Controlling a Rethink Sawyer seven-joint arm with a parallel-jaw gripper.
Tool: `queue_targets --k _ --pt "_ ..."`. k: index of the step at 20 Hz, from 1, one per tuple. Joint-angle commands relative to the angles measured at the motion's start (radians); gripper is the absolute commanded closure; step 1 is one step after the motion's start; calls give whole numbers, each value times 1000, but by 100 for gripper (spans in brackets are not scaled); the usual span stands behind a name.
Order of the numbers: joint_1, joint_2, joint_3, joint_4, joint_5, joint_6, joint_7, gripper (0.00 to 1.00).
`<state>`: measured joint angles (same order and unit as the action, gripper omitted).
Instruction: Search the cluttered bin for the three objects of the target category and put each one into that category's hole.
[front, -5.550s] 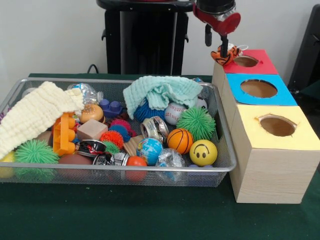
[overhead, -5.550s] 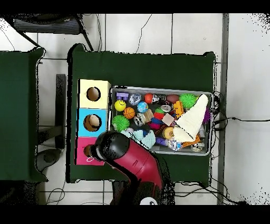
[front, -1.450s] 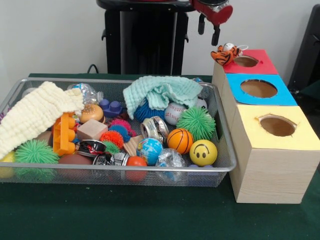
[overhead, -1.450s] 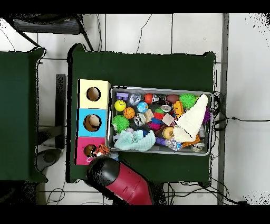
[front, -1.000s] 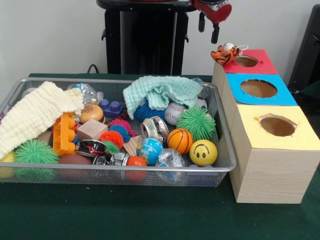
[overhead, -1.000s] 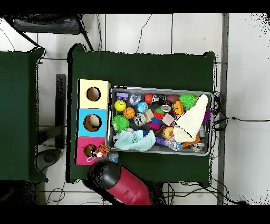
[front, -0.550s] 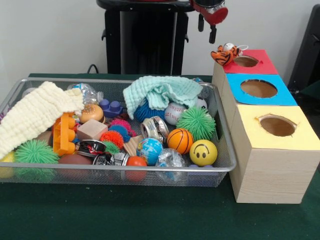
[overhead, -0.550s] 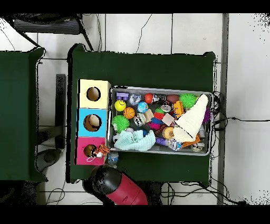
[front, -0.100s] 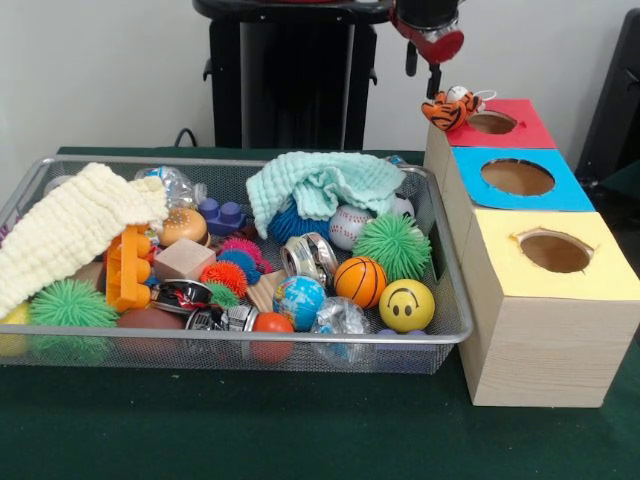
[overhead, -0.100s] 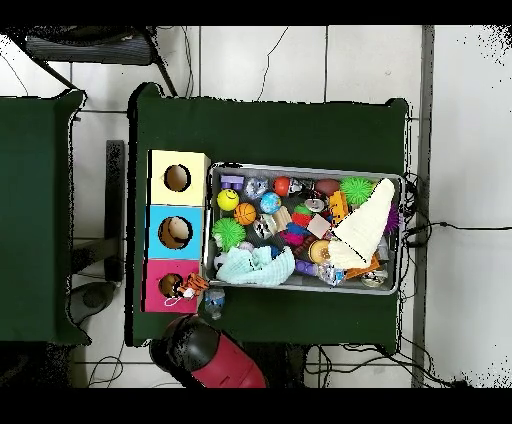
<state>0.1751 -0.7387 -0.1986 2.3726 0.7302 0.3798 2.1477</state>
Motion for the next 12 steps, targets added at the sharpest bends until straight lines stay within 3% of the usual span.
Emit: queue_targets --k 1,9,12 --pt "-39 58 168 11 98 -113 224 0" --pt "16 48 123 -45 73 -38 280 0" --pt "73 22 76 -70 46 30 333 0"
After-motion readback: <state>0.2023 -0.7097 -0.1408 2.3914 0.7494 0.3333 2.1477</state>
